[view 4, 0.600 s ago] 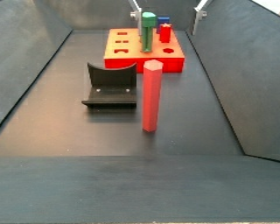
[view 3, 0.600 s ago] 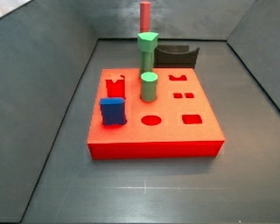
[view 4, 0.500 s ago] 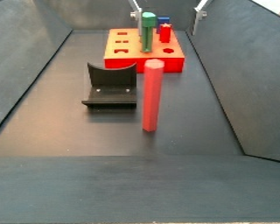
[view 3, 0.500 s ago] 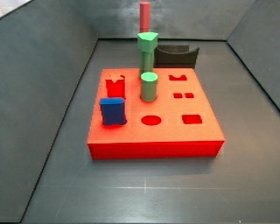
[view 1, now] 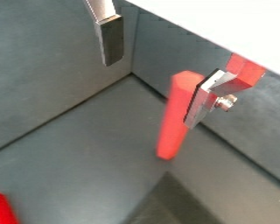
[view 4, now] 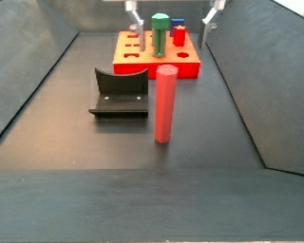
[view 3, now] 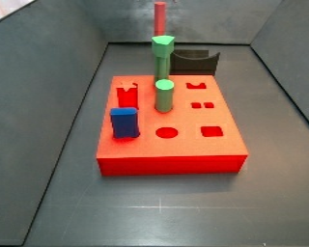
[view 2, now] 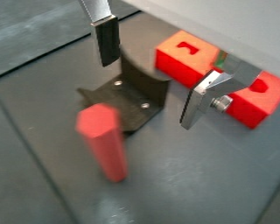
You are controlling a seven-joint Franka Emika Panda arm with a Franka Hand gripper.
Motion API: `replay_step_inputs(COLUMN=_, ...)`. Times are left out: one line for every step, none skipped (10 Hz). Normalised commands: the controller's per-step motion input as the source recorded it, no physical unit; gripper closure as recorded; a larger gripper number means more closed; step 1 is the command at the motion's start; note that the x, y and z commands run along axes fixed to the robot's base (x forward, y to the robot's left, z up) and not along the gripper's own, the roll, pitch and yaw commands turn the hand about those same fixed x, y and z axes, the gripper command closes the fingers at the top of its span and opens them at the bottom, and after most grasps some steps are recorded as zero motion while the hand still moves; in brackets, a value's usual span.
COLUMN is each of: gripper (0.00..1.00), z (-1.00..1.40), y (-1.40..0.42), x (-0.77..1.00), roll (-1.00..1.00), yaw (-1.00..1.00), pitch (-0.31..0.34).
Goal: Pick up the hexagon object. Move up. Move to above the board. Insert the hexagon object.
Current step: Pick up the hexagon object.
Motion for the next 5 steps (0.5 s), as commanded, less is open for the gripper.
replay_step_inputs(gripper=0.00, z=-0.20, y=0.40, x=0.09, roll=0.00, yaw=0.60, pitch=0.000)
replay_step_inputs(gripper=0.00, z=-0.17, y=0.31, x=0.00, roll=-0.03, yaw=0.39, pitch=0.000)
replay_step_inputs(gripper=0.00, z=-0.07, y=0.17, x=-0.03, roll=-0.04, yaw=-0.09, pitch=0.000)
replay_step_inputs(gripper=0.00, z=-0.03, y=0.27, x=-0.17, roll=-0.06, yaw=-0.30, pitch=0.000)
replay_step_inputs(gripper=0.00, z=-0.02, y=0.34, x=-0.25, roll=-0.11, yaw=-0.44, pitch=0.000)
